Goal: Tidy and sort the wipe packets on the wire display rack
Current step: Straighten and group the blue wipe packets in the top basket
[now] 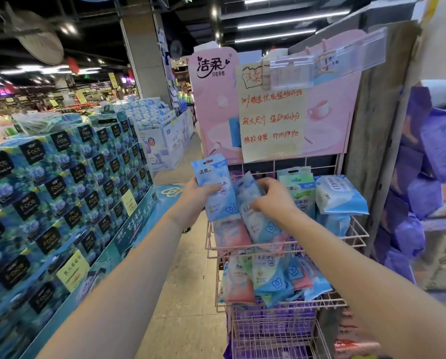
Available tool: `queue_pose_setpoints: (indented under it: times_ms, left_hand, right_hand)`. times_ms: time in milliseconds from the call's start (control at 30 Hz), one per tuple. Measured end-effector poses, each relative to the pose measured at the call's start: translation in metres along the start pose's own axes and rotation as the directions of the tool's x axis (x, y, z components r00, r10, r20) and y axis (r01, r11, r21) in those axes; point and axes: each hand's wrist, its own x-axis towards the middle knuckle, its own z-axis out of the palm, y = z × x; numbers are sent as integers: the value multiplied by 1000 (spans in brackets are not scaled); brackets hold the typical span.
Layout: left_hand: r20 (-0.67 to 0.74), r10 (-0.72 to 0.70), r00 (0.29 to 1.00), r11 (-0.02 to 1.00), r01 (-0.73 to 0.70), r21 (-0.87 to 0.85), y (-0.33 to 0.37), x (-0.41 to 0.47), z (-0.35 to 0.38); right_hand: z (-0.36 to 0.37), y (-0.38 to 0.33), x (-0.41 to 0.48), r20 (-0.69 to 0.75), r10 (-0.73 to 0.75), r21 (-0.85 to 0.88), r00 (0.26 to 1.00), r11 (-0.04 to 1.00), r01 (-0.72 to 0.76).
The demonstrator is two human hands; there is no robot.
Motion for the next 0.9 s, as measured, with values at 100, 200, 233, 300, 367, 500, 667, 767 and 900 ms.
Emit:
queue_pose_setpoints:
  times_ms: [100,200,233,300,367,500,667,767,900]
  left_hand:
    - [-3,-15,1000,1000,15,8,4,1,7]
    - [-9,-57,998,998,57,11,4,3,18]
    - [-2,-75,997,997,75,0,4,2,24]
    - [60,-101,993,990,106,-94,8,-1,36]
    - [155,-99,983,971,129,-202,11,-1,48]
    - [253,16,967,1000,-11,-21,10,-3,55]
    - [298,58,953,986,-102,134,3,2,37]
    - [196,58,979,991,-80,107,1,4,28]
    - [99,49,994,996,-56,62,5,4,14]
  right_hand:
    - [-21,-8,1,-76,2,227,997,974,16]
    - [-38,-14,4,-83,-18,460,996,886,54]
    - [-41,-15,6,-66,-23,516,998,855,54]
    - [-40,-18,8,-34,-40,550,999,834,53]
    - [-33,-17,8,-45,-63,490,997,868,77]
    - [-25,-17,3,-114,-137,357,984,919,170]
    - [-21,-10,1,-101,-141,381,985,909,169]
    - [-15,-5,-1,-83,-143,361,986,918,163]
    - [2,11,1,105,-5,-30,994,1000,8]
